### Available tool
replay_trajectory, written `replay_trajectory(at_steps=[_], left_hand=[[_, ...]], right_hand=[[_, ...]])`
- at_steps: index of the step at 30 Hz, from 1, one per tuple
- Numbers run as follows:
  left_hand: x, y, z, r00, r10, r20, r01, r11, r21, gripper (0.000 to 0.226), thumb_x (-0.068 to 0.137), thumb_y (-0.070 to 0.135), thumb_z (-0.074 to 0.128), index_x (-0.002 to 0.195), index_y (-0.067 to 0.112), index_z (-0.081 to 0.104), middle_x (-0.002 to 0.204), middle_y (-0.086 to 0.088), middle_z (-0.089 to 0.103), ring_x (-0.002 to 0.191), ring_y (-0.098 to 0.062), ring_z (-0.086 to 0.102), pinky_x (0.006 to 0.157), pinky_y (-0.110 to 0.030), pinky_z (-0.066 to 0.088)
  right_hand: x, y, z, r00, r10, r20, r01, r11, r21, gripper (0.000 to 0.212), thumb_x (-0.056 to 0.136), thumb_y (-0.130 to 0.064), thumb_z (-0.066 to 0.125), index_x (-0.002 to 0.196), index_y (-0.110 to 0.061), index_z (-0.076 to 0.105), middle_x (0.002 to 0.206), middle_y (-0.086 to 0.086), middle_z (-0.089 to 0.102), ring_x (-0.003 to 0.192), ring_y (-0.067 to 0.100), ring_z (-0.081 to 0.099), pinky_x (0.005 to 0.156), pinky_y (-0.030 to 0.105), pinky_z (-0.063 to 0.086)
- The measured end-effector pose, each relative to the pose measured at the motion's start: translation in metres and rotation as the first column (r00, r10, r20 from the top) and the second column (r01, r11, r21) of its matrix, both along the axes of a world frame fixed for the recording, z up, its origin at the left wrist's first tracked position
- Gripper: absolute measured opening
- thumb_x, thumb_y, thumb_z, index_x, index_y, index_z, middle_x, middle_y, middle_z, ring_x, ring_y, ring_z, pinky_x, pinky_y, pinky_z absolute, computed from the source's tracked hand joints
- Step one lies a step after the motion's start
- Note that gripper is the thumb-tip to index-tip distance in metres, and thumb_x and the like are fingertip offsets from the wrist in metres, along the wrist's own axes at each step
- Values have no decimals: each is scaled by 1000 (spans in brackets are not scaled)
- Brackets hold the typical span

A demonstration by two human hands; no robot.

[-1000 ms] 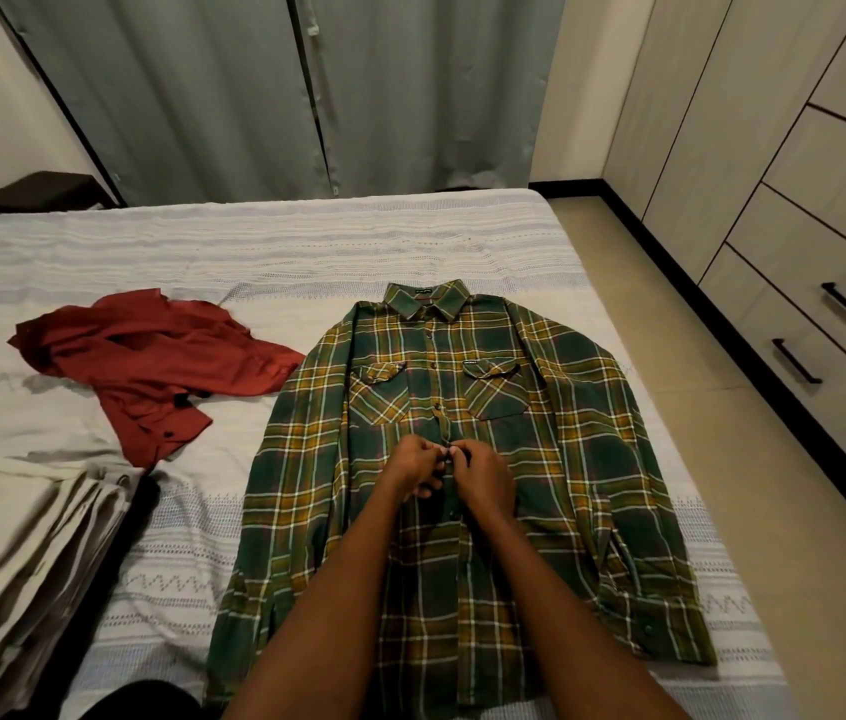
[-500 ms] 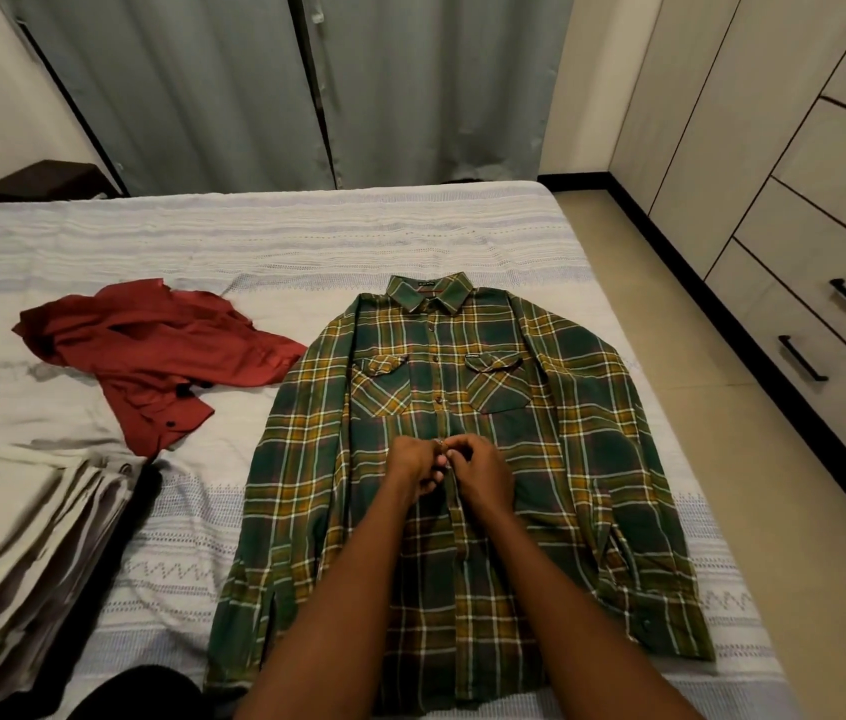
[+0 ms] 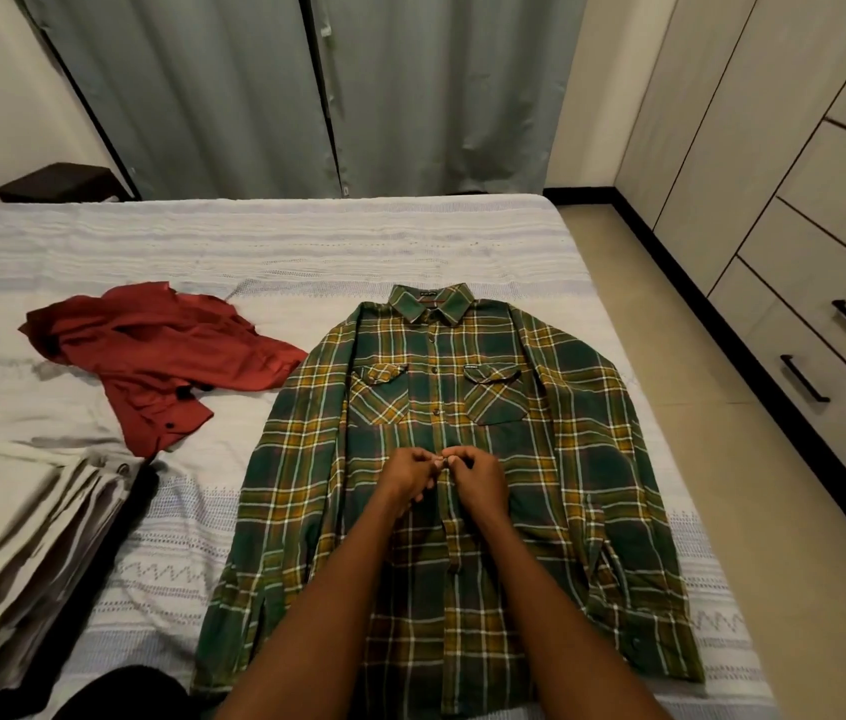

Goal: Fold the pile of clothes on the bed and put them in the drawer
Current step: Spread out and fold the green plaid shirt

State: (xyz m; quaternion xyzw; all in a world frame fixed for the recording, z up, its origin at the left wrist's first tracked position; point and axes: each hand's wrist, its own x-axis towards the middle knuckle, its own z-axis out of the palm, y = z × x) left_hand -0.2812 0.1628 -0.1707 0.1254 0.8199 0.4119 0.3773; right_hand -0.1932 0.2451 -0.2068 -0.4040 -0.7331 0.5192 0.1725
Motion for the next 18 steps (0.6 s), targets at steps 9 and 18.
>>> replay_trajectory(at_steps=[9, 18], left_hand=[[13, 2, -2, 995, 68, -72, -65, 997, 37, 15, 99, 18, 57, 95, 10, 69, 65, -6, 60, 51, -17, 52, 46, -25, 42], [39, -37, -8, 907, -81, -414, 22, 989, -145, 14, 96, 33, 55, 95, 26, 67, 98, -1, 72, 93, -22, 65, 80, -37, 53]], right_hand=[[7, 2, 13, 950, 137, 279, -192, 965, 180, 23, 96, -22, 56, 113, -29, 69, 110, -2, 72, 101, 21, 67, 79, 35, 52], [51, -24, 27, 958, 60, 280, -159, 925, 345, 15, 93, -50, 59, 95, -35, 58, 104, -11, 62, 104, 12, 56, 90, 37, 45]])
